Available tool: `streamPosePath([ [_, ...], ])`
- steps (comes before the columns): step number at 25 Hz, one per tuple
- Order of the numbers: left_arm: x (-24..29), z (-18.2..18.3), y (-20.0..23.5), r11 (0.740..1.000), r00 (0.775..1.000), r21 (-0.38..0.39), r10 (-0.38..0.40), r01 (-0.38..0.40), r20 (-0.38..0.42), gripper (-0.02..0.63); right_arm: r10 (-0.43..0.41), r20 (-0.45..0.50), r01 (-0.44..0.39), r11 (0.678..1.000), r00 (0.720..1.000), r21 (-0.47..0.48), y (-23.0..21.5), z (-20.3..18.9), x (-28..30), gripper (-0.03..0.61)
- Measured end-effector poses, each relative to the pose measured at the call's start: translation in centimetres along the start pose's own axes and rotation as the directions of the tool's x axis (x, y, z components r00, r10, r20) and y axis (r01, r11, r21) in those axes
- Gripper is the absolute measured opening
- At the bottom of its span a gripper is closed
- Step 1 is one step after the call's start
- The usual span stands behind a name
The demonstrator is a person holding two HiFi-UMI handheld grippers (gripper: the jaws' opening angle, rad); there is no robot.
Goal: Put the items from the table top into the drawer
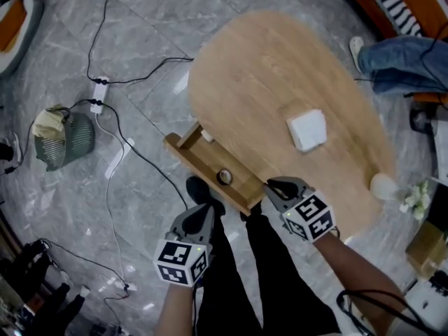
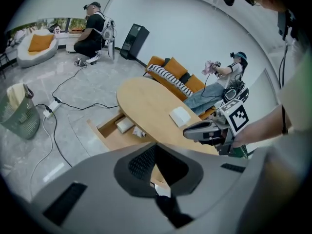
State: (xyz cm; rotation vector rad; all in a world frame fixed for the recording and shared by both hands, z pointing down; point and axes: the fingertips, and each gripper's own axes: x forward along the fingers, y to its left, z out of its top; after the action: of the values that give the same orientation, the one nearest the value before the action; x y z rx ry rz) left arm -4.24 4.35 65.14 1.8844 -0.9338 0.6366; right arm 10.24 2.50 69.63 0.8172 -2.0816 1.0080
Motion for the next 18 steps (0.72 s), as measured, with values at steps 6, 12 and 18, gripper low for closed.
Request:
streamPosePath([
  [6, 0.3, 0.9, -0.5, 1.000, 1.000, -0.007, -0.002, 0.002, 0.026, 0.000, 0.011, 0.013, -0.011, 1.000, 1.000, 0.000, -0.4, 0.5, 0.0, 0.058],
  [12, 0.5, 1.2, -0.5, 1.000, 0.999, -0.017, 0.007, -0.006, 0.034, 0.000, 0.018, 0.011, -0.018, 1.000, 1.000, -0.005, -0.7, 0.2, 0.1, 0.058],
  [18, 0.8, 1.7, -0.7, 1.000, 0.999, -0.017, 0.000, 0.001, 0.036, 0.000, 0.013, 0.016, -0.013, 1.000, 1.000, -0.007, -1.0, 0.5, -0.1, 0.058],
])
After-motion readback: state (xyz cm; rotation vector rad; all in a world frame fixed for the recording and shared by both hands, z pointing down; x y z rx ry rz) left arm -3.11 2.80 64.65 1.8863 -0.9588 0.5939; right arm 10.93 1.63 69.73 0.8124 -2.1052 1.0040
